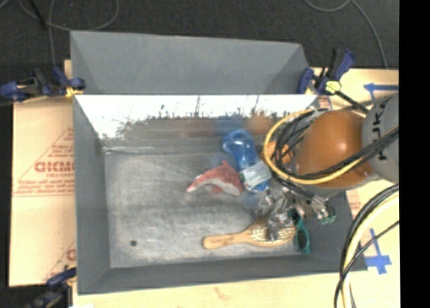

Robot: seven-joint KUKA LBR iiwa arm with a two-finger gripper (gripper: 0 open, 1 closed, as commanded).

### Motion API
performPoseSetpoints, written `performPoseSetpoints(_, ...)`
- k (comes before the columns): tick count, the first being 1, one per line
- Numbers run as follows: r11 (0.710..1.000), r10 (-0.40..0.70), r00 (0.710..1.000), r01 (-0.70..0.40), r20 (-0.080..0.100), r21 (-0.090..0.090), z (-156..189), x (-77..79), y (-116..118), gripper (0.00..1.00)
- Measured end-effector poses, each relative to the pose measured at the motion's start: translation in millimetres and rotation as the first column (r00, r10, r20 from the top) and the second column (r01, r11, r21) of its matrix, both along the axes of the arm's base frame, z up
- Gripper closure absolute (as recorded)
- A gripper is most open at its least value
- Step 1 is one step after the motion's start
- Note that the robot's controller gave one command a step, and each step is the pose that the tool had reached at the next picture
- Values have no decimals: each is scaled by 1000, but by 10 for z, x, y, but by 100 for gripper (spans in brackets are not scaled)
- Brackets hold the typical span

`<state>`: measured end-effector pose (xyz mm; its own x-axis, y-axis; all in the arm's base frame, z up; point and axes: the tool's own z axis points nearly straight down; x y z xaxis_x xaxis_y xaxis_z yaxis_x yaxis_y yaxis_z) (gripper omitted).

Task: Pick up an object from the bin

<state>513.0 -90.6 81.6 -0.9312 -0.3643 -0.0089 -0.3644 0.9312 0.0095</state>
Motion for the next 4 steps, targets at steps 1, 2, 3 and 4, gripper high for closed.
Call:
performPoseSetpoints(1, 999, 52, 999, -53, -7, -11, 327, 68, 35, 100)
performPoseSetpoints(2, 994, 106, 994, -106, 9, -17, 465, 362, 54, 100)
performPoseSetpoints(3, 987, 162, 987, -161, 4, -13, 4, 424, 46, 100)
performPoseSetpoints(4, 986, 167, 986, -166, 5, -13, 69, 409, 57, 100)
